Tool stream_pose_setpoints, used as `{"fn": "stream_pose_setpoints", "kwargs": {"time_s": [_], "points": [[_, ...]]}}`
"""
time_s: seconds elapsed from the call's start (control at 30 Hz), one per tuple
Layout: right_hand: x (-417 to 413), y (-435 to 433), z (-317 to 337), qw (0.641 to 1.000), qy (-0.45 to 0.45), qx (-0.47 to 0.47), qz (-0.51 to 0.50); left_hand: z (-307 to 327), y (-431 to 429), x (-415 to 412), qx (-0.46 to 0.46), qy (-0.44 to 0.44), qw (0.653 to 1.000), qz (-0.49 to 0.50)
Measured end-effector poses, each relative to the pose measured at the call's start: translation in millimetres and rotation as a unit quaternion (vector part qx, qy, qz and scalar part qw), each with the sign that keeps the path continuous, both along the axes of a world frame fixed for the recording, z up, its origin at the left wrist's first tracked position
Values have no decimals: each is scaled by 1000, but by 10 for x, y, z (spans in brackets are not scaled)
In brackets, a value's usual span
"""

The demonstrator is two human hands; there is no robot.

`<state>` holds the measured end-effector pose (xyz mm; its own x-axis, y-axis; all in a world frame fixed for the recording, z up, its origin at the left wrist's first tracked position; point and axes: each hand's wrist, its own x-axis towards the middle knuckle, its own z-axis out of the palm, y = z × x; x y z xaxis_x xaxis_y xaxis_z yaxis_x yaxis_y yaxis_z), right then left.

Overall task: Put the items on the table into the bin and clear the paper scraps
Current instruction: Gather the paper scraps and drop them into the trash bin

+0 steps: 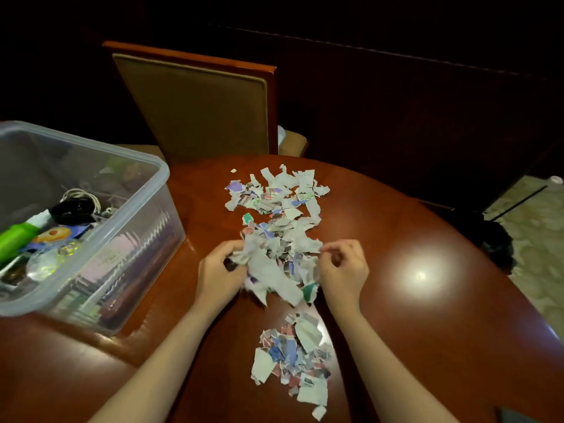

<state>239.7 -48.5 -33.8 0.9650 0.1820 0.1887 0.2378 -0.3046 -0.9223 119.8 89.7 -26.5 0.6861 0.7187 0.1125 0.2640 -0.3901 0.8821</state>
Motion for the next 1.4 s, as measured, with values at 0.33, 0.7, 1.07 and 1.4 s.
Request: {"fn": "stream_pose_setpoints", "kwargs": {"time_s": [0.33,0.7,1.07,1.4], "points": [[-496,-510,62,952,3,-220,213,-55,-628,-526,-112,-45,989,-85],[-1297,-851,60,922,-9,-306,238,14,-921,-544,-113,16,982,-153],[-1583,-891,91,994,48,-16,100,25,-834,-349,36,123,973,-190],[-1748,-898,-80,918,-53,-385,79,23,-1036,-353,12,114,972,-206]]}}
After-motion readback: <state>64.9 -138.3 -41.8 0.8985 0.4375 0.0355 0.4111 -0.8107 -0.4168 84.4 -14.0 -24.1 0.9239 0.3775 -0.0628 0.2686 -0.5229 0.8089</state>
